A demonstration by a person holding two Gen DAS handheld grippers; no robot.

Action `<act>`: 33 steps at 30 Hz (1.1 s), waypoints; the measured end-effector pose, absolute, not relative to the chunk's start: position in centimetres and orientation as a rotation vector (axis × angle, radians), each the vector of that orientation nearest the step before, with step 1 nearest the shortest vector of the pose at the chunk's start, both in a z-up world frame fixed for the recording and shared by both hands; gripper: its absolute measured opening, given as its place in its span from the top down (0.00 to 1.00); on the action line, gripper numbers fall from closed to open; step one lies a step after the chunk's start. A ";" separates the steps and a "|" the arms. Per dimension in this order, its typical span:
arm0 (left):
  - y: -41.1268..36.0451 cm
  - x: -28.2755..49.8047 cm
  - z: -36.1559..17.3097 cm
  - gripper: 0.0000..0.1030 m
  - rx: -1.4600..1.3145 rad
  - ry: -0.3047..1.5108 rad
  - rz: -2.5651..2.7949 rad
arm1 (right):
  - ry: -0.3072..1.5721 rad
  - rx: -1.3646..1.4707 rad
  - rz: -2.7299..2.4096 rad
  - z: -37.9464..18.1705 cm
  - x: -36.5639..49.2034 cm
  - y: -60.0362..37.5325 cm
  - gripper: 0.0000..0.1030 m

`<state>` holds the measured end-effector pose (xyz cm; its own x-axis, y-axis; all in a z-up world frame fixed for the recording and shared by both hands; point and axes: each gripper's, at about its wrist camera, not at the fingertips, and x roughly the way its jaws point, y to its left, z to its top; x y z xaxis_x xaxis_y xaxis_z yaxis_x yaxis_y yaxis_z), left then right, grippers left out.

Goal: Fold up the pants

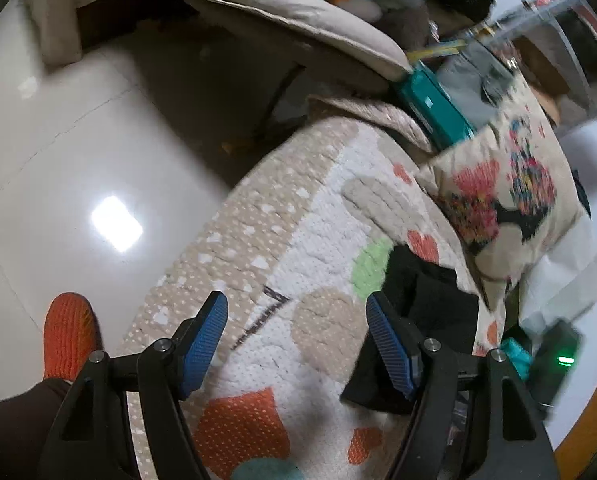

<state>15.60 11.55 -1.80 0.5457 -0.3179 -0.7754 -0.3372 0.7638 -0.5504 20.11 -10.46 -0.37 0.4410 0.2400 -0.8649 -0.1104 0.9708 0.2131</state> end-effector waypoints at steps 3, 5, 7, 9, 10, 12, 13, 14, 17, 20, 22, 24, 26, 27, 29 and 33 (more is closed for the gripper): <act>8.7 15.6 -1.6 0.31 -0.627 1.034 -0.052 | 1.045 0.152 0.202 2.0 17.1 -12.9 0.24; 6.8 15.1 -1.4 0.31 -0.550 1.028 -0.081 | 1.027 0.161 0.162 2.6 14.9 -14.8 0.24; 4.6 13.9 -0.9 0.31 -0.467 1.002 -0.110 | 1.023 0.192 0.106 2.7 11.4 -17.5 0.23; 2.7 12.0 0.0 0.31 -0.376 0.949 -0.130 | 1.028 0.223 0.069 2.2 8.7 -19.5 0.23; 1.7 10.5 0.9 0.31 -0.310 0.887 -0.124 | 1.027 0.235 0.041 1.8 7.0 -20.5 0.23; 0.3 7.0 3.1 0.29 -0.180 0.719 -0.075 | 1.027 0.245 0.014 1.1 4.7 -21.8 0.23; -0.2 5.7 4.0 0.22 -0.138 0.662 -0.061 | 1.021 0.249 0.008 0.8 3.6 -22.3 0.23; -0.7 4.2 5.0 0.18 -0.099 0.600 -0.058 | 1.012 0.249 0.002 0.6 2.7 -22.5 0.23; -1.6 -0.3 7.8 0.02 -0.070 0.452 -0.050 | 0.991 0.235 -0.009 0.1 1.4 -22.5 0.23; -2.1 -3.4 9.5 0.00 -0.075 0.373 0.010 | 0.986 0.260 0.038 -0.1 0.8 -21.7 0.23; -2.6 -4.2 10.2 0.00 -0.065 0.391 0.019 | 0.964 0.253 0.069 0.4 0.4 -20.8 0.23; -2.8 -4.3 10.4 0.00 -0.070 0.452 -0.022 | 0.927 0.225 0.087 1.2 -0.4 -20.0 0.21; -3.0 -4.3 10.3 0.00 -0.069 0.490 -0.024 | 0.900 0.201 0.093 1.6 -1.2 -19.5 0.20; -3.2 -4.6 10.3 0.00 -0.064 0.502 -0.022 | 0.889 0.188 0.093 1.8 -1.6 -19.2 0.19; -3.5 -4.9 10.0 0.00 -0.048 0.532 -0.024 | 0.876 0.161 0.092 2.0 -2.0 -18.8 0.18; -4.0 -5.6 9.4 0.00 -0.025 0.561 -0.037 | 0.849 0.110 0.087 2.4 -3.0 -18.1 0.17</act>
<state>-5.56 -4.02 9.39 0.8461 -0.0417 -0.5314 0.0278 0.9990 -0.0341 -2.96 -18.08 2.37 0.6577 0.1204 -0.7436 -0.0329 0.9908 0.1313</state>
